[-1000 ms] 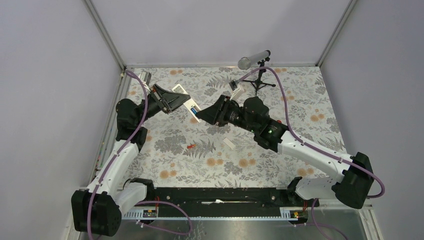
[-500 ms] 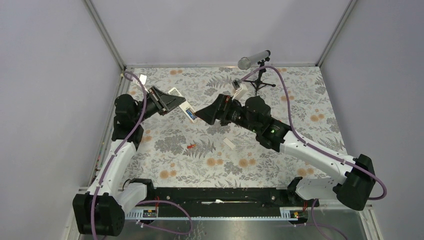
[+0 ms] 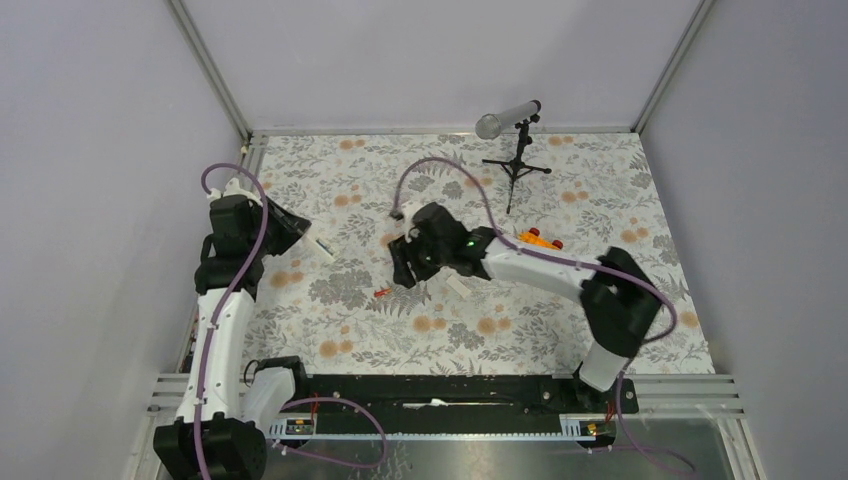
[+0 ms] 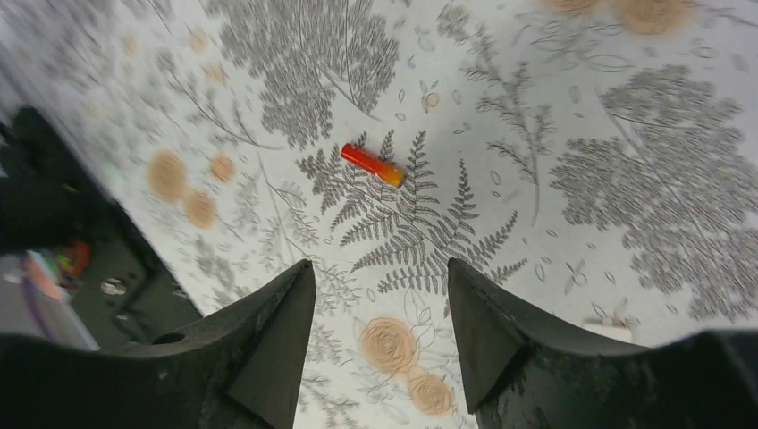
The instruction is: Load the batteries into the remote control
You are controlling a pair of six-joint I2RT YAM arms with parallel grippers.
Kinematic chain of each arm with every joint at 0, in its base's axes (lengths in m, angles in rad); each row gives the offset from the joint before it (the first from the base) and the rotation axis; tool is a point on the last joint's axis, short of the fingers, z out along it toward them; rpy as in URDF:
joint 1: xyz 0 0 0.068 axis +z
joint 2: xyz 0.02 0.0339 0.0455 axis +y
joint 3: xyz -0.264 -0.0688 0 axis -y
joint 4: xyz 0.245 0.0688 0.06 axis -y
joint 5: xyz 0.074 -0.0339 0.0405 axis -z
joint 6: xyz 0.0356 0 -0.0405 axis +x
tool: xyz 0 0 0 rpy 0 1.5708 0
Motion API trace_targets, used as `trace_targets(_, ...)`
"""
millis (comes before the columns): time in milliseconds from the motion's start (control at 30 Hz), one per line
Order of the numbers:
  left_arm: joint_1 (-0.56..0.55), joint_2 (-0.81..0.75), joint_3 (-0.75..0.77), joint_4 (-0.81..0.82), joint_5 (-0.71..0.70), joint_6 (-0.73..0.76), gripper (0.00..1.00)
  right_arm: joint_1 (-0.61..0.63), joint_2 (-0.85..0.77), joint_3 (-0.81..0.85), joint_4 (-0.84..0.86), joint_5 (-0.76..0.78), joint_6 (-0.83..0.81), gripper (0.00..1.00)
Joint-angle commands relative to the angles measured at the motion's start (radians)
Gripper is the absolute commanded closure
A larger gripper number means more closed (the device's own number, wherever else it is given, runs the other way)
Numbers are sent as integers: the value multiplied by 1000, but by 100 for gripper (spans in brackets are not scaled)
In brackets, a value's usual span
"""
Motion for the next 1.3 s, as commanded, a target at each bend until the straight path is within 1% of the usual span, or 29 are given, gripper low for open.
trace_targets(0, 14, -37, 68, -115, -180, 53, 100, 93, 155, 193, -129, 22, -282, 35)
trace_targets(167, 29, -53, 73, -169, -238, 67, 100, 142, 333, 371, -230, 67, -453, 27)
trace_targets(233, 36, -58, 72, -182, -248, 73, 100, 152, 387, 427, -267, 82, -508, 26)
trace_targets(300, 43, -62, 72, -196, -253, 78, 100, 154, 424, 474, -299, 85, -549, 27)
trace_targets(400, 53, -64, 69, -211, -257, 84, 100, 157, 446, 500, -316, 67, -602, 30)
trace_targets(467, 59, -63, 66, -215, -259, 83, 100, 156, 474, 518, -343, 63, -647, 33)
trace_targets(567, 71, -56, 65, -229, -264, 82, 100, 156, 534, 561, -412, 71, -710, 40)
trace_targets(633, 81, -52, 66, -236, -264, 87, 100, 156, 556, 582, -434, 67, -721, 41)
trace_targets(800, 98, -58, 61, -249, -263, 90, 100, 156, 575, 582, -382, 67, -705, 44)
trace_targets(900, 102, -62, 56, -253, -264, 92, 100, 156, 594, 595, -376, 85, -702, 49)
trace_targets(1000, 104, -63, 54, -254, -261, 94, 100, 156, 605, 594, -373, 98, -704, 56)
trace_targets(1133, 106, -67, 51, -233, -202, 109, 100, 156, 602, 579, -371, 115, -703, 75)
trace_targets(1200, 106, -75, 42, -199, -131, 134, 100, 156, 593, 566, -371, 123, -697, 85)
trace_targets(1267, 106, -85, 33, -167, -62, 155, 100, 156, 576, 552, -372, 137, -678, 88)
